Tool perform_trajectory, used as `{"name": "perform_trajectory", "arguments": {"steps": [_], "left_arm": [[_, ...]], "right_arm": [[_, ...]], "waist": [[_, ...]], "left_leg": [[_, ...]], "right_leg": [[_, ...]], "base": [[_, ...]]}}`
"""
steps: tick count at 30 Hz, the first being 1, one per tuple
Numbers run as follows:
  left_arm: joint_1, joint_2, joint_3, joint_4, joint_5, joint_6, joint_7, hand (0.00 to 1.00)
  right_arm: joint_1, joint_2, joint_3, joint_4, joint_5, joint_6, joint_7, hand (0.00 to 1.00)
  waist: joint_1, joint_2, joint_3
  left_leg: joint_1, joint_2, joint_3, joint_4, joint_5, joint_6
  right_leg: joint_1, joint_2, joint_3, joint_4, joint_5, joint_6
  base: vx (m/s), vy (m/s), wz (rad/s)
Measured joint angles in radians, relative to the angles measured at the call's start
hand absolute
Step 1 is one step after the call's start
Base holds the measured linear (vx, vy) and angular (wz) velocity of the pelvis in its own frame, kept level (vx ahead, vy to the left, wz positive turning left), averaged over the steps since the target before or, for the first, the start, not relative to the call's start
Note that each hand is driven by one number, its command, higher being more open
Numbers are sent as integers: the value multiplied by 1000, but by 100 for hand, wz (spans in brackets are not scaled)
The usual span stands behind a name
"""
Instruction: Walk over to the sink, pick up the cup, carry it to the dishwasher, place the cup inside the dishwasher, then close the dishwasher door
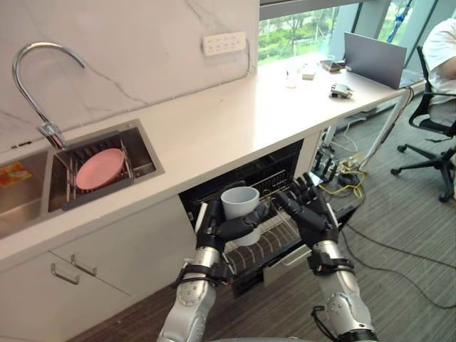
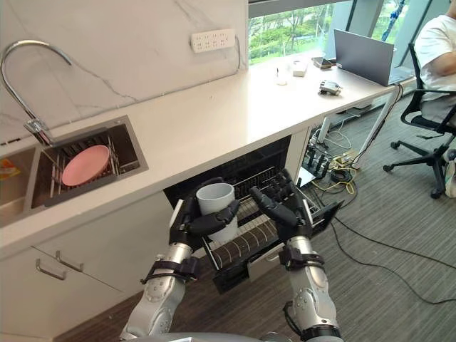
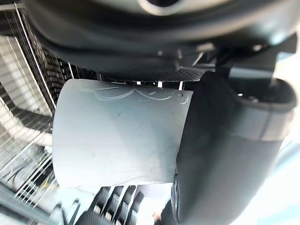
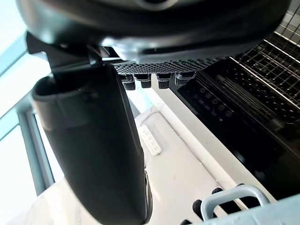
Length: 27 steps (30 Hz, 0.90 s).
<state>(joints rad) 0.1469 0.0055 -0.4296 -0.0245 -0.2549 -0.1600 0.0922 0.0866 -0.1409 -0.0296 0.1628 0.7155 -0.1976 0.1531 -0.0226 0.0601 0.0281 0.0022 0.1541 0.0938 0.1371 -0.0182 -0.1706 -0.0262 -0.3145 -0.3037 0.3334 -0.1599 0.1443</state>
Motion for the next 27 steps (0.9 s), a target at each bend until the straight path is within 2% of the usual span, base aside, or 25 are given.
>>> {"name": "perform_trajectory", "arguments": {"steps": [1, 2, 3, 4, 5, 6, 8, 9, 10, 11, 15, 17, 21, 23, 24, 25, 26, 27], "left_arm": [[-7, -7, 0, -3, 0, 2, -11, 0], [-9, -2, 10, -3, 0, 4, -17, 0], [0, 1, 43, -4, 0, 13, -26, 0], [20, 11, 92, -5, 0, 24, -33, 0], [30, 23, 124, -11, 0, 25, -35, 0], [40, 34, 175, -14, 0, 25, -35, 0], [45, 59, 272, -15, -4, 24, -27, 0], [45, 67, 278, -15, -6, 23, -26, 0], [47, 75, 275, -15, -14, 23, -25, 0], [47, 70, 264, -14, -22, 23, -23, 0], [49, 57, 171, -15, -21, 16, -24, 0], [49, 46, 137, -15, -19, -8, -20, 0], [46, 37, 131, -22, -16, -28, 28, 0], [54, 29, 128, -48, -10, -36, 56, 0], [55, 28, 128, -61, 2, -48, 65, 0], [57, 21, 128, -75, 2, -59, 68, 0], [57, 16, 131, -82, 2, -64, 73, 0], [56, 11, 139, -84, 1, -75, 73, 0]], "right_arm": [[-6, 5, -4, 13, 9, -17, -30, 100], [-10, 19, -4, 29, 11, -23, -42, 100], [-14, 38, -2, 50, 11, -23, -53, 100], [-15, 70, 3, 73, 8, -22, -53, 100], [-19, 90, 13, 80, 6, -21, -53, 100], [-20, 115, 33, 82, -1, -21, -52, 100], [-20, 130, 69, 78, -41, -21, -42, 100], [-18, 130, 71, 76, -41, -20, -40, 100], [-7, 130, 74, 62, -40, -18, -38, 100], [6, 126, 73, 45, -39, -18, -28, 100], [74, 117, 43, -18, -35, -21, 5, 100], [82, 125, 31, -76, -27, -30, 9, 100], [82, 133, 37, -202, -11, -59, 21, 100], [86, 138, 36, -249, -8, -70, 21, 100], [95, 140, 35, -277, -11, -77, 21, 100], [110, 136, 36, -319, -12, -82, 24, 100], [115, 135, 35, -338, -13, -84, 31, 100], [119, 136, 27, -353, -11, -98, 47, 100]], "waist": [[1, 6, 0], [7, -11, 7], [21, -8, 11], [40, 3, 10], [48, 4, 14], [51, -3, 21], [48, -4, 29], [49, -5, 30], [49, -7, 31], [41, -8, 33], [27, -17, 38], [33, -35, 42], [31, -38, 41], [33, -38, 45], [35, -44, 52], [38, -36, 56], [37, -32, 60], [34, -47, 64]], "left_leg": [[13, -33, 12, -14, -49, 37], [17, -61, 22, -8, -53, 48], [16, -83, 53, 7, -71, 80], [18, -83, 95, 9, -85, 110], [20, -82, 115, 7, -90, 119], [20, -81, 136, 7, -94, 127], [5, -72, 145, 8, -92, 150], [1, -70, 142, 8, -91, 154], [-8, -73, 131, 10, -90, 159], [-14, -79, 114, 16, -89, 158], [-21, -96, 55, 18, -79, 157], [-13, -97, 50, 5, -75, 153], [-18, -91, 58, 28, -86, 147], [-70, -59, 62, 170, -139, 148], [-143, -26, 78, 352, -155, 160], [-213, 19, 85, 520, -151, 161], [-235, 38, 87, 575, -145, 152], [-239, 49, 93, 608, -139, 141]], "right_leg": [[-14, -37, 12, 14, 10, 18], [-20, -62, 22, 24, 18, 19], [-47, -90, 8, 40, 64, -37], [-56, -92, -33, 12, 122, -91], [-57, -90, -54, -1, 138, -108], [-58, -77, -76, 6, 135, -102], [-26, 25, -97, -53, 104, -64], [-12, 54, -96, -81, 99, -58], [30, 124, -73, -172, 93, -55], [59, 155, -30, -229, 105, -55], [78, 156, 57, -226, 103, -65], [85, 156, 58, -227, 90, -67], [90, 158, 64, -223, 63, -55], [96, 168, 55, -195, 33, -65], [105, 177, 48, -171, 17, -67], [118, 194, 42, -153, 0, -73], [130, 200, 40, -145, -13, -80], [150, 192, 33, -145, -20, -82]], "base": [[-24, 421, -9], [-64, 407, -34], [-94, 368, -72], [-106, 354, -89], [-101, 334, -84], [-82, 271, -57], [-48, 212, -26], [4, 120, 11], [17, 59, 27], [39, 33, 40], [96, 43, 49], [42, -12, 15], [-13, -47, -2], [-31, -40, 14], [-51, -45, 17], [-60, -48, 15], [-38, -18, 16], [-9, 40, 11]]}}
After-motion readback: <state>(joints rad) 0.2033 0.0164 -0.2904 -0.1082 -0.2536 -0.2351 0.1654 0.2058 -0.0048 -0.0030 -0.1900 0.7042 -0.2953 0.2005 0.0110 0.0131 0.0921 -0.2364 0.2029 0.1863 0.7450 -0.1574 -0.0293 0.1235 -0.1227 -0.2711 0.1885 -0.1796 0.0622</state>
